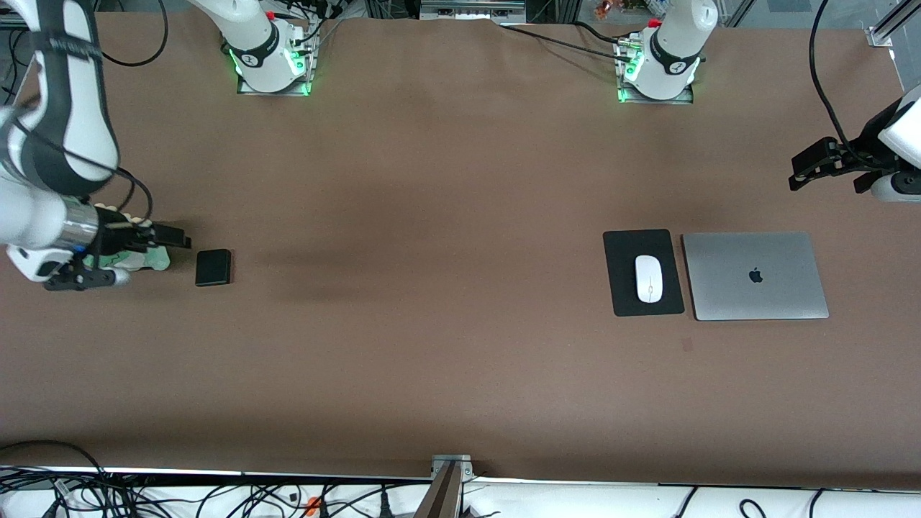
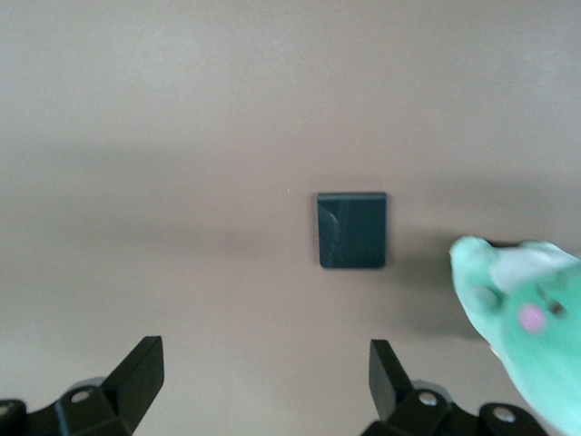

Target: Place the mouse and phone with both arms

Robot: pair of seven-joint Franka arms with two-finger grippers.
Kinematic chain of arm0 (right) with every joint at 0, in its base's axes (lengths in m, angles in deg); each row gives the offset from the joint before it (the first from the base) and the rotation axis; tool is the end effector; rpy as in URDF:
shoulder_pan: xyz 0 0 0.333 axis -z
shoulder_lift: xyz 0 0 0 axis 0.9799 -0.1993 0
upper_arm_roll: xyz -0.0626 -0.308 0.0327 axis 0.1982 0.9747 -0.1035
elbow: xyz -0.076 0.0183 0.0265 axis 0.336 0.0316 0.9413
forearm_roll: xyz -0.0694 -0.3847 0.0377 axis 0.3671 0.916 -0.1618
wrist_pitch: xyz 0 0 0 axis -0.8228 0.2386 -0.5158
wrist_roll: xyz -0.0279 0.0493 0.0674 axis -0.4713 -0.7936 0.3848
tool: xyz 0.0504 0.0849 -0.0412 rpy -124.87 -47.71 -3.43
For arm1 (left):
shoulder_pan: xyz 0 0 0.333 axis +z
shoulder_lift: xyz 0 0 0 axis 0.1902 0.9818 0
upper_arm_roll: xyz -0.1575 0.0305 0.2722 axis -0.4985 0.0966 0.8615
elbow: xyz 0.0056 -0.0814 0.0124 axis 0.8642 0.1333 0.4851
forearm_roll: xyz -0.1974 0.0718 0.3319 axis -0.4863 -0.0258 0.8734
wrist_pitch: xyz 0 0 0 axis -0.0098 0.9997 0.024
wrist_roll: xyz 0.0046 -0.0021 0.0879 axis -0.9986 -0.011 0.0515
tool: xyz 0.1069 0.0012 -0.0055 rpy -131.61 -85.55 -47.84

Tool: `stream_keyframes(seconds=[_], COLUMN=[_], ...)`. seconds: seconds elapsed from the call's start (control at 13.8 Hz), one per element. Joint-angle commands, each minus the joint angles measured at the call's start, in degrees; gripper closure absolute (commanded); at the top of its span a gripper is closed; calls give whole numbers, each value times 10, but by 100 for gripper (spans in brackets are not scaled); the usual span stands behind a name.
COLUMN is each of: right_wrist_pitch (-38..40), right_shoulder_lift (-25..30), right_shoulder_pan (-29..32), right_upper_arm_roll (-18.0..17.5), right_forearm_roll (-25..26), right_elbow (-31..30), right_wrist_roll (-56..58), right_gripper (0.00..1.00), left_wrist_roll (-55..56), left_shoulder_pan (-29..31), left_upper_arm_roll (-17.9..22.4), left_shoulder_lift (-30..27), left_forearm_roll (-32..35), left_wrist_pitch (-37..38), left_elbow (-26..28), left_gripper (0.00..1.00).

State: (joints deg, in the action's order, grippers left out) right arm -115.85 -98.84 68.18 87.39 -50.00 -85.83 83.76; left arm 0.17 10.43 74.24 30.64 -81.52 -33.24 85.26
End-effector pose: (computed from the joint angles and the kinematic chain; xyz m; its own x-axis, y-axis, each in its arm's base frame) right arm 0.6119 -0.0363 0.4377 0.9819 0.0933 -0.1649 0.0747 -0.9905 -0.1155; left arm 0.5560 0.0096 0.6056 0.9996 -0.0160 -0.0230 -0.0162 -0.9998 -0.0105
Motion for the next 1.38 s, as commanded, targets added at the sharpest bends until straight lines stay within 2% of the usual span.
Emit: stream_keyframes(seconds=[0.0,0.15,0.51,0.87,1.31], right_wrist_pitch=[59,84,118,216,215], right_shoulder_lift=[63,98,135,143,146], right_shoulder_pan=[50,89,93,92,93], right_upper_arm_roll=[-72,-104,-100,-103,-103], right_forearm_roll=[79,87,89,105,107], right_elbow=[19,19,20,81,84], right_wrist_roll=[-23,-23,-52,-78,-78], right_gripper=[0,0,0,0,0], left_wrist_roll=[-12,-12,-10,-9,-9], left_shoulder_pan=[-3,-3,-3,-3,-3], left_upper_arm_roll=[3,2,-5,-5,-5], left_shoulder_lift=[4,4,4,4,4], left_forearm_roll=[-5,-5,-5,-5,-5], left_wrist_pitch=[6,6,6,6,6], left_elbow=[-12,-12,-12,-12,-12], left_gripper=[0,0,0,0,0])
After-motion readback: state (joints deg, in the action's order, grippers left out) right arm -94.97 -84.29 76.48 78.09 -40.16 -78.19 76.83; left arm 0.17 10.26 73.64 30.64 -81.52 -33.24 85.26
